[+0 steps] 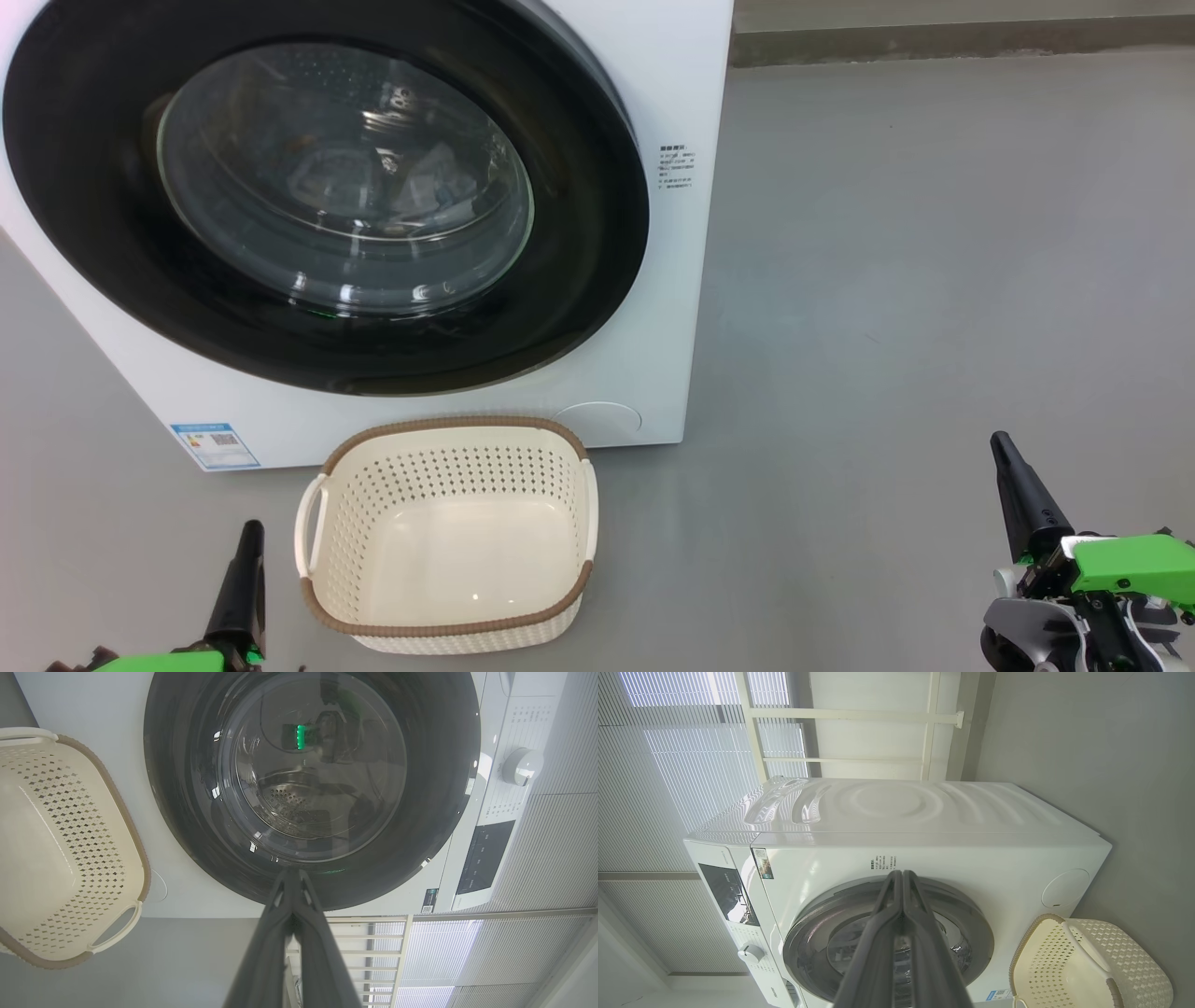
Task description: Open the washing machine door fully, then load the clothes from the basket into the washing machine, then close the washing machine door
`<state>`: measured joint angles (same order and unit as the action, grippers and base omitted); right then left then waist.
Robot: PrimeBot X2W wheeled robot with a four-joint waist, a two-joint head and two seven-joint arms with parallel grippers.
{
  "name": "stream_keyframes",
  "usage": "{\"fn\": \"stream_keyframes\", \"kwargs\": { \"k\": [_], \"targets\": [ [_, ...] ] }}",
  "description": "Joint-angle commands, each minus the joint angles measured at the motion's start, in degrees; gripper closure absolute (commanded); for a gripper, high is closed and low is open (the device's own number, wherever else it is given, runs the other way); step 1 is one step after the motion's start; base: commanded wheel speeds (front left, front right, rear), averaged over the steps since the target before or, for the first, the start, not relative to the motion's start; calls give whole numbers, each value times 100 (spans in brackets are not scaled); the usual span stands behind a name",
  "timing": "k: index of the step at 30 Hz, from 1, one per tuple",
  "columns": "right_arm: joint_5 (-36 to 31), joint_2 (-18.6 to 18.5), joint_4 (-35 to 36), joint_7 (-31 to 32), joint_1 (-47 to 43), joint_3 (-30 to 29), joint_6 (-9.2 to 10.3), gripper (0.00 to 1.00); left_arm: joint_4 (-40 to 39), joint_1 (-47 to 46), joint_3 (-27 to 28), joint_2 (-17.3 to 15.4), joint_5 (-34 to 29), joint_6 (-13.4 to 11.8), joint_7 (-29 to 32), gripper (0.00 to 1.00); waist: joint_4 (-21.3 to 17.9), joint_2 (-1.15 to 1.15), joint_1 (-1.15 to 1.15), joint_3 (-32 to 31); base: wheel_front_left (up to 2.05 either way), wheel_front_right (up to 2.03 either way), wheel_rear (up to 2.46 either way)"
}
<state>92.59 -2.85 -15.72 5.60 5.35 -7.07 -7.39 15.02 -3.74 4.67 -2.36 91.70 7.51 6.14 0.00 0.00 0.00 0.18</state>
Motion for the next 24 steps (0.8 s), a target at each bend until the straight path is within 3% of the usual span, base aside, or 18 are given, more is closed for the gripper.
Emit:
{"fn": "stream_keyframes", "kwargs": {
  "k": [1,24],
  "targets": [
    [0,-42,172,48,78,106,-10,100,-96,-245,187,-52,45,-2,37,100,0,0,0,0,0,0,0],
    [-14,-31,171,61,80,89,-10,100,-97,-245,186,-52,46,-2,36,100,0,0,0,0,0,0,0]
  ]
}}
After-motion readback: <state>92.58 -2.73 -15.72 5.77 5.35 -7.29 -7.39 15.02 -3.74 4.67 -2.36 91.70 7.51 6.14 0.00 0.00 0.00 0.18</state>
